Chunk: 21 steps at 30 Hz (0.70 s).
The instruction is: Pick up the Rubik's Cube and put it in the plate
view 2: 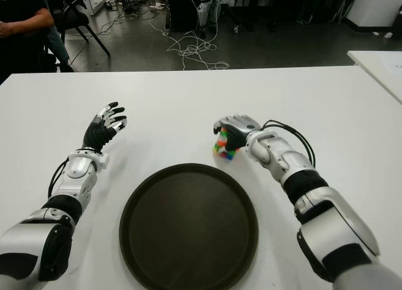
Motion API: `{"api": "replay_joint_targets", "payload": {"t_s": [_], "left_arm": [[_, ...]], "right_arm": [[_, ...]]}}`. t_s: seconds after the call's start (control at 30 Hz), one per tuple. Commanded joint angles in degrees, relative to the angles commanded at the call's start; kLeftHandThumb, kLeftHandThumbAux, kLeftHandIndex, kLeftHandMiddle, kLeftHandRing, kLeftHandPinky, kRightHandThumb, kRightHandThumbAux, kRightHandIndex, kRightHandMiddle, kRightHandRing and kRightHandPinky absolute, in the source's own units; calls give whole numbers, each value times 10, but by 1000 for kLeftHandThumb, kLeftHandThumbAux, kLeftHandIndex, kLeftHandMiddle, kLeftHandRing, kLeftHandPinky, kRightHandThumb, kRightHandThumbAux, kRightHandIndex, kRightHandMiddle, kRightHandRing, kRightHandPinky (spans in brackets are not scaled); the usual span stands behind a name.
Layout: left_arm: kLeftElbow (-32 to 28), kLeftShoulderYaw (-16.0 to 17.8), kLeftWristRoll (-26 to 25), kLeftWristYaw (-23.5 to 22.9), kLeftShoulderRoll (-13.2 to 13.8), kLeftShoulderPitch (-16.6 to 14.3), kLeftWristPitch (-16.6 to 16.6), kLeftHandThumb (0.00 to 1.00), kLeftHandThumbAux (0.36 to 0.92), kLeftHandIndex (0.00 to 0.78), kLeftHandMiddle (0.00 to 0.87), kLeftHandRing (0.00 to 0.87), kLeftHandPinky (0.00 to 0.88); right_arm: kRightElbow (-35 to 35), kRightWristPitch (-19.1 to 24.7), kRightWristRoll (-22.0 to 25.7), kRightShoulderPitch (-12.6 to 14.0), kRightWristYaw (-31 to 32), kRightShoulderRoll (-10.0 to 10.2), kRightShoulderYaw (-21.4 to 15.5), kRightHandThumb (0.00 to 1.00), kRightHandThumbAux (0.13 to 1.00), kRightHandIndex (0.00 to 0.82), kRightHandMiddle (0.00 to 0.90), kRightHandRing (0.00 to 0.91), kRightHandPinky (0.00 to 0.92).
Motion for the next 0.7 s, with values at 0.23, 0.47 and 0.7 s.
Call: {"api": "replay_joint_targets", "payload": {"t_s": [0.23,0.47,0.7], "left_arm": [[0,1,-1,1,-1,1,-3,195,719,108,187,188,190],[-2,0,-1,3,-1,1,-2,193,720,111,188,193,200],[-3,0,-1,2,0,1,1,183,721,100,174,180,172]], "right_arm": [[3,9,1,1,-25,2,0,698,735,412,418,419,403],[4,17,5,3,-44,4,-4,698,735,411,402,407,403],[1,14,6,6,-65,0,-7,698,734,412,399,396,371]]}}
